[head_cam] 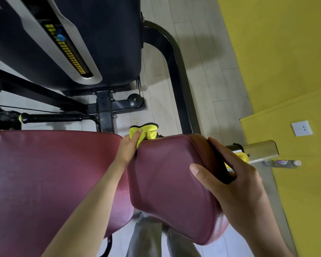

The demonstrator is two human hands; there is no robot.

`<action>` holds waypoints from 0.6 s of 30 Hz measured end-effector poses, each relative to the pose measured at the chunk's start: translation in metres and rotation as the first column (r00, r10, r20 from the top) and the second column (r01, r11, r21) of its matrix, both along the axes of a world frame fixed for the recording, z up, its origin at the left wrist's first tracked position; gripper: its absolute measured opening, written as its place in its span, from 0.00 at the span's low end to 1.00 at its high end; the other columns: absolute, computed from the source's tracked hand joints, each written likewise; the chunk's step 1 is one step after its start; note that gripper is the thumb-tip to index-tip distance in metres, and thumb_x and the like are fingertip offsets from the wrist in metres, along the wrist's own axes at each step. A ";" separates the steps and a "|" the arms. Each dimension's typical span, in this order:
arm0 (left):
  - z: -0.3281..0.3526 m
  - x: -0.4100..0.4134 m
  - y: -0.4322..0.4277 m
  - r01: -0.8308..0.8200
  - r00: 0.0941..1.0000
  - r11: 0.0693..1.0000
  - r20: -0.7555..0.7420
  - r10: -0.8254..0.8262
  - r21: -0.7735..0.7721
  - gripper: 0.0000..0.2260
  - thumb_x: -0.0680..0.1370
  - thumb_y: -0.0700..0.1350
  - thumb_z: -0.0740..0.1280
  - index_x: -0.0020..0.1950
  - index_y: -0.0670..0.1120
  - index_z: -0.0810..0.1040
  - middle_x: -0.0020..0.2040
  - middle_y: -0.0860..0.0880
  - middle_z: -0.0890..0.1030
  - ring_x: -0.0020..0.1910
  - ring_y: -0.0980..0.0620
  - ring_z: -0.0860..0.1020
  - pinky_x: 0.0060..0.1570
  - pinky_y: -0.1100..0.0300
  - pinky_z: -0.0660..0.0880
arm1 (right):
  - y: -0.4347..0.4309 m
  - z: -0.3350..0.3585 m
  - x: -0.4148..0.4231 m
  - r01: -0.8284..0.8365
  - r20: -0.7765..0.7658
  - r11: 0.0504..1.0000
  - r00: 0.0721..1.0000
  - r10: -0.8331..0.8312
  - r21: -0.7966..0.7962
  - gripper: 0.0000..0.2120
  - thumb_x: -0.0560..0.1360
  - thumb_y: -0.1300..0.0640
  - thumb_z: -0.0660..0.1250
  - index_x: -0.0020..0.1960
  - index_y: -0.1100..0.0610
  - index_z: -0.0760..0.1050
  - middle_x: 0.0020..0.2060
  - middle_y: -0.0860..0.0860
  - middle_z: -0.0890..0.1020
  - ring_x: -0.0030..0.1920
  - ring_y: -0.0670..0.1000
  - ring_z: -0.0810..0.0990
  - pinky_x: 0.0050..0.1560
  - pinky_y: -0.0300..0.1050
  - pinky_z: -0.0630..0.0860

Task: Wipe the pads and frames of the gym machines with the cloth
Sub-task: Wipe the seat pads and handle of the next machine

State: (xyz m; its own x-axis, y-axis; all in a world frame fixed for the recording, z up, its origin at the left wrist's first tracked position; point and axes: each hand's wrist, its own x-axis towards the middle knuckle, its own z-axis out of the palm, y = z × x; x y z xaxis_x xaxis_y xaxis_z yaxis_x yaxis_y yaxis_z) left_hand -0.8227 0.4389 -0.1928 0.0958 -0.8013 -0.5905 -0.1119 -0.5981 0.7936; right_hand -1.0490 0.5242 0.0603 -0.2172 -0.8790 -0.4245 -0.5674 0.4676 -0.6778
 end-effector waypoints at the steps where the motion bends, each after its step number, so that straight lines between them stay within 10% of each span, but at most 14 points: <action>1: -0.012 0.005 -0.003 -0.010 1.000 1.000 0.006 0.010 0.029 0.29 0.73 0.67 0.63 0.48 0.41 0.84 0.42 0.48 0.84 0.43 0.50 0.80 0.58 0.44 0.76 | 0.000 0.000 0.000 0.005 0.008 1.000 1.000 -0.005 0.007 0.40 0.57 0.25 0.68 0.69 0.27 0.70 0.47 0.37 0.85 0.47 0.42 0.84 0.51 0.47 0.82; 13: -0.082 0.019 0.001 -0.346 0.928 0.896 -0.037 0.370 0.279 0.14 0.82 0.49 0.62 0.55 0.43 0.82 0.47 0.49 0.81 0.50 0.46 0.79 0.52 0.55 0.75 | -0.001 -0.005 -0.004 -0.033 0.019 0.997 0.999 0.034 -0.073 0.37 0.61 0.29 0.70 0.70 0.32 0.73 0.53 0.22 0.77 0.57 0.31 0.77 0.55 0.33 0.74; 18: -0.128 0.037 0.010 -0.382 0.853 0.885 -0.268 0.448 0.265 0.12 0.71 0.47 0.77 0.51 0.55 0.79 0.43 0.55 0.62 0.42 0.57 0.64 0.50 0.61 0.67 | 0.000 -0.010 -0.008 -0.062 0.026 0.992 0.998 0.065 -0.112 0.37 0.63 0.27 0.73 0.70 0.33 0.73 0.50 0.22 0.78 0.56 0.28 0.77 0.53 0.26 0.74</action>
State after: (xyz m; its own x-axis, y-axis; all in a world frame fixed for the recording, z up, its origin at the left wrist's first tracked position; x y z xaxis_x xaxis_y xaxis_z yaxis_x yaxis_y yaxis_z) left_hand -0.7862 0.4489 -0.3211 0.1771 -0.5935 -0.7851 0.4156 -0.6780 0.6063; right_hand -1.0566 0.5240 0.0503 -0.1481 -0.9327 -0.3288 -0.5727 0.3520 -0.7404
